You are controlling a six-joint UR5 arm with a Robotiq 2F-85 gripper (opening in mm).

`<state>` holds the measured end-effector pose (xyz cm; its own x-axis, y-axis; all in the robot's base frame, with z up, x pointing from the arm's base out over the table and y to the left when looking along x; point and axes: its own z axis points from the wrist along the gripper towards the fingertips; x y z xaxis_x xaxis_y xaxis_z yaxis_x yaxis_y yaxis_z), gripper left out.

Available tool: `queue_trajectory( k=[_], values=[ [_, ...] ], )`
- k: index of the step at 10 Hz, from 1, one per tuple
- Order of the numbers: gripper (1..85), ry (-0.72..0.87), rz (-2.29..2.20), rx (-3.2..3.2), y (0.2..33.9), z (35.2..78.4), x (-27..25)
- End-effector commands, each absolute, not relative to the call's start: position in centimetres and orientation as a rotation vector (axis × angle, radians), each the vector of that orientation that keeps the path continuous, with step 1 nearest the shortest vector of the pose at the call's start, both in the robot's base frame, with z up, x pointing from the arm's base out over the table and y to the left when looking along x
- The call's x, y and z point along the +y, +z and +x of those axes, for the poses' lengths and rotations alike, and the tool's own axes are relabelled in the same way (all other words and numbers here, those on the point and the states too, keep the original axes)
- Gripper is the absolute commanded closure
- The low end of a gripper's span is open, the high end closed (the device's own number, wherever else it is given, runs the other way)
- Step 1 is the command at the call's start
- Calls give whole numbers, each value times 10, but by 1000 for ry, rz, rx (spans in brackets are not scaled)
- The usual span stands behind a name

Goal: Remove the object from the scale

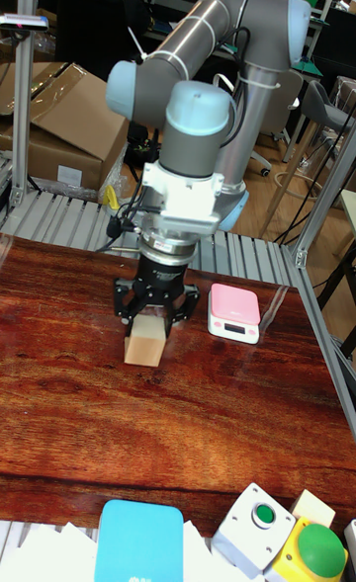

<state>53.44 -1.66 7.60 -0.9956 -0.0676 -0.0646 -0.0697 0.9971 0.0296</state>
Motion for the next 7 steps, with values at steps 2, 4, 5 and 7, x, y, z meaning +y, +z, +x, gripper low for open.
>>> queue_trajectory(
  k=[2,4,5,7],
  values=[
    [847,81,71,3124,57,536,-23],
    [847,81,78,3122,49,538,-26],
    [847,84,78,3130,48,536,-26],
    [847,79,61,3141,47,533,-25]
  ],
)
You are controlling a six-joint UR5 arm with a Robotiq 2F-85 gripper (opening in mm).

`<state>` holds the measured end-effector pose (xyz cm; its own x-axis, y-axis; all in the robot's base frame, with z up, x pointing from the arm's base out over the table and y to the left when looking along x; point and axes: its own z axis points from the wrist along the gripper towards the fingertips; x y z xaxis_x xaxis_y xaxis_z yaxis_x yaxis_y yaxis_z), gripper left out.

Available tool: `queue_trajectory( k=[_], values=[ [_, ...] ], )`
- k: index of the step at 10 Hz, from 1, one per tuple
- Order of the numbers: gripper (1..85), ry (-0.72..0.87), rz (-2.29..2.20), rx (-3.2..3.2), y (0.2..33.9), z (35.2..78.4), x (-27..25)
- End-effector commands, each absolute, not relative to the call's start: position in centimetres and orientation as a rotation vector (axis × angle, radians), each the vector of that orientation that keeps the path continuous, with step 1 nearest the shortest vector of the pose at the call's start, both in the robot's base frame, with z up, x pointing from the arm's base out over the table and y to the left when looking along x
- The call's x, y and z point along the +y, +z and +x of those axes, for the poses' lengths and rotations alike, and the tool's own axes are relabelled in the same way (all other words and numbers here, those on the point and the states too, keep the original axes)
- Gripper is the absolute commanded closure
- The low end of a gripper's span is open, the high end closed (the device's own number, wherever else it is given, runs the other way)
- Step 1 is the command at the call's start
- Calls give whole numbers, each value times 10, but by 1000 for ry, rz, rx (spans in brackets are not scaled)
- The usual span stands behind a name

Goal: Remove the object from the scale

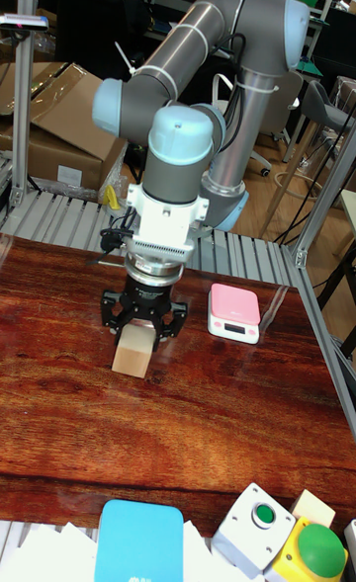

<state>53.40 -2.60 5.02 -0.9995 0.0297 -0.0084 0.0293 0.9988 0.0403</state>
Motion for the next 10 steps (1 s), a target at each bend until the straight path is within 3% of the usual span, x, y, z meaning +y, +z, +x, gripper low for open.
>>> queue_trajectory(
  k=[1,4,10],
  values=[
    [847,81,45,3141,47,533,-24],
    [830,81,-16,3145,45,534,-22],
    [567,111,-127,3148,47,535,-23]
  ],
)
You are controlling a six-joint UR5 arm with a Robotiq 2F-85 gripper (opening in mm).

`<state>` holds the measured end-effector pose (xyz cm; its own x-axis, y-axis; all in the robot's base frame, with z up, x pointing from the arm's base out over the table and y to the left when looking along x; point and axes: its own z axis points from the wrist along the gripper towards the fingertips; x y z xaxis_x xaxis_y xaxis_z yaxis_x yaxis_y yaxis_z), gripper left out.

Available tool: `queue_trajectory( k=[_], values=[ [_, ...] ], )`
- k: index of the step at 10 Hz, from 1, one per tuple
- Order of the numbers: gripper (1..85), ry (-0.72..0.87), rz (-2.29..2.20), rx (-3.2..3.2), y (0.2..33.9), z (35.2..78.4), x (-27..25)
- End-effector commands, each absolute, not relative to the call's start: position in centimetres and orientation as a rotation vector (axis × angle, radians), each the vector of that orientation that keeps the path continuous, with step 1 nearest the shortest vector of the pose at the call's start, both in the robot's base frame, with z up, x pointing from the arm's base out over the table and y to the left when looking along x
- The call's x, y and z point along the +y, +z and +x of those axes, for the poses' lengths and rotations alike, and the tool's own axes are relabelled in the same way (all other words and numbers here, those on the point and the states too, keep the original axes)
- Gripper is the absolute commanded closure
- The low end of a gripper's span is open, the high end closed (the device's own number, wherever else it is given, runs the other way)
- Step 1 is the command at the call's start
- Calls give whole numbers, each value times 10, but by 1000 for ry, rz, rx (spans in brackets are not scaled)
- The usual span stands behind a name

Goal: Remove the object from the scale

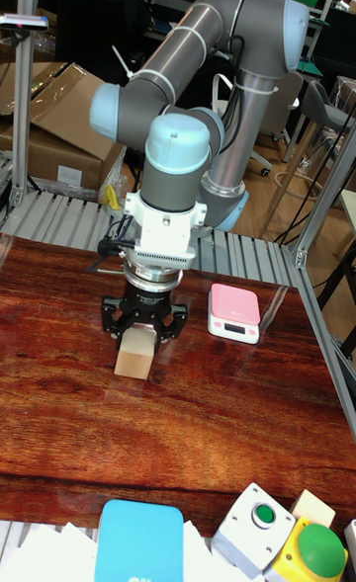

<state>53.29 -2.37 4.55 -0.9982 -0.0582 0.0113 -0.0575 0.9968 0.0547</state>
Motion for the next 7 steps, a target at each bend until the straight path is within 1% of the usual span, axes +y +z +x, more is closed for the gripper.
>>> queue_trajectory(
  k=[1,3,5,7],
  values=[
    [530,-106,146,-3123,47,534,-24],
    [453,-111,174,-3120,46,534,-24],
    [417,-118,194,-3117,46,535,-25],
    [360,-126,220,-3108,46,532,-25]
  ],
)
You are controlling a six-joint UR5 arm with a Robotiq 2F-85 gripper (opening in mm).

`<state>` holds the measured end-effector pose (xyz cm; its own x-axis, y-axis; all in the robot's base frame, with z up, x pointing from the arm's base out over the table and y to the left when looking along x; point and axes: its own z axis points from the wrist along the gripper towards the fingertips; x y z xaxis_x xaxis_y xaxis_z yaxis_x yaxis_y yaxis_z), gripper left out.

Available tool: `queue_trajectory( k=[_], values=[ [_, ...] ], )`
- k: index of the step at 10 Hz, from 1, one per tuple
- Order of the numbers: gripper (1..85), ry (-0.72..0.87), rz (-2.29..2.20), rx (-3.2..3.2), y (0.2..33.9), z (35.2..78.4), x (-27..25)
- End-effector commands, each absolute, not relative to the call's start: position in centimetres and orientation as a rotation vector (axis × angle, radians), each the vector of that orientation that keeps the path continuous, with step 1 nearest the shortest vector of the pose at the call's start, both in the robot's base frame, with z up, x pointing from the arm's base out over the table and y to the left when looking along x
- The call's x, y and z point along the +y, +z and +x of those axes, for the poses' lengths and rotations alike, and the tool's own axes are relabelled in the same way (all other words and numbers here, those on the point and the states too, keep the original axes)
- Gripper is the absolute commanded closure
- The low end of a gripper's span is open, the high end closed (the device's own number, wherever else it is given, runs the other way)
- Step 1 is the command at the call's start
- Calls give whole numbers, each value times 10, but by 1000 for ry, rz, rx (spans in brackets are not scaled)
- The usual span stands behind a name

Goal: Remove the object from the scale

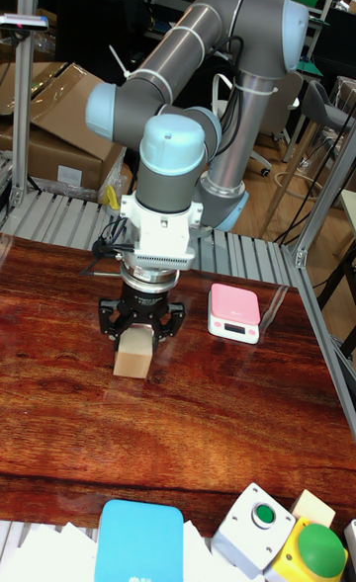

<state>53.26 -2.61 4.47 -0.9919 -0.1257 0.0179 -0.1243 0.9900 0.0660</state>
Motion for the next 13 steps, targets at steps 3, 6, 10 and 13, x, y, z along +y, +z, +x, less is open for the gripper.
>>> queue_trajectory(
  k=[3,6,10,13],
  values=[
    [297,-129,251,-3098,45,530,-27],
    [263,-128,270,-3094,46,528,-27],
    [237,-126,288,-3086,51,526,-28],
    [270,-117,282,-3056,88,513,-32]
  ],
)
